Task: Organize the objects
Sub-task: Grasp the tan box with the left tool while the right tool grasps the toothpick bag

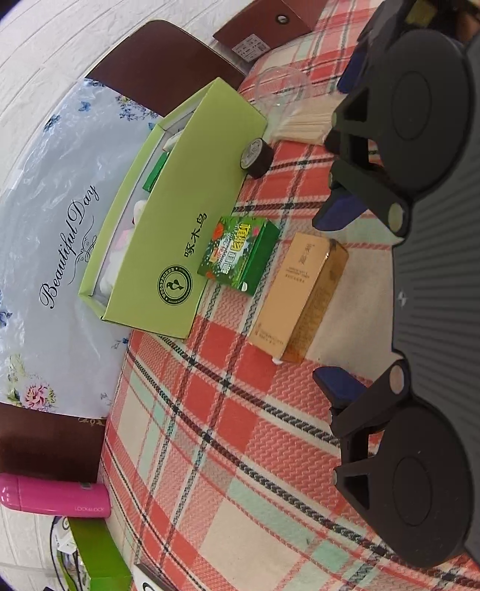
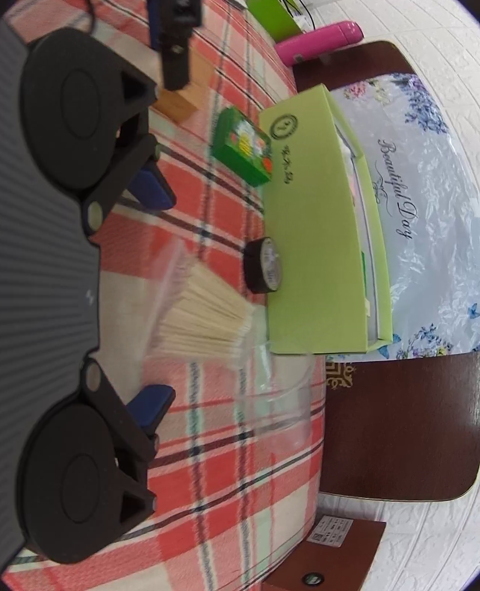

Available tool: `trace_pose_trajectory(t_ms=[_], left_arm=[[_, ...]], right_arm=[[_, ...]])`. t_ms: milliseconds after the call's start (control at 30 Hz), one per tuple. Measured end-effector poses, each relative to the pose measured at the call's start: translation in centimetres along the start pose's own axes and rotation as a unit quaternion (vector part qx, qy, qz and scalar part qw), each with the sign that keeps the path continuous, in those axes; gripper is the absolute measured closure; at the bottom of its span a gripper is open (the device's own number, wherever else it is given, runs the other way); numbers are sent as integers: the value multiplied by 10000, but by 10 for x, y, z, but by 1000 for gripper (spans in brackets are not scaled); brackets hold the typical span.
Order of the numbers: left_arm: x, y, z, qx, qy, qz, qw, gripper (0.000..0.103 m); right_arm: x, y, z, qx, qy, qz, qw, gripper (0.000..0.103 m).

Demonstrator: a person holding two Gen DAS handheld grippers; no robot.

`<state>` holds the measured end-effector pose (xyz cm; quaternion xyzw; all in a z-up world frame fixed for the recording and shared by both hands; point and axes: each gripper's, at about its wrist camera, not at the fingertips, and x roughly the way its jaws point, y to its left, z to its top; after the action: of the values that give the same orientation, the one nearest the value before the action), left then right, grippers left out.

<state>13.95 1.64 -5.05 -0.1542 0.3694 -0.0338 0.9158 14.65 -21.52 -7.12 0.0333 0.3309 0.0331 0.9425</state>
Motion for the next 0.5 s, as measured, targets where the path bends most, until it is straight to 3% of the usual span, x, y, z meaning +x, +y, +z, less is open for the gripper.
trace_pose_trajectory(t_ms=[133,200,300,367,500], left_arm=[[10,-2,10,-278,5,11,9996,19],[16,-3,15,-288,-7,41,9996,19],[24,-8,19,-147,-53,10,9999,20],[27,-12,20,-15,-41,-4,10000,21],[27,-19,12,354,-31,-165,9992,39]], right_arm=[[19,8,10,-45,8,-171,9998,12],[18,11,9,-216,-79,-227,9995,36],[9,10,5,-431,-134,-47,9990,55],[3,10,0,-628,-134,65,9979,59],[-18,11,-15,-882,-106,246,9957,63]])
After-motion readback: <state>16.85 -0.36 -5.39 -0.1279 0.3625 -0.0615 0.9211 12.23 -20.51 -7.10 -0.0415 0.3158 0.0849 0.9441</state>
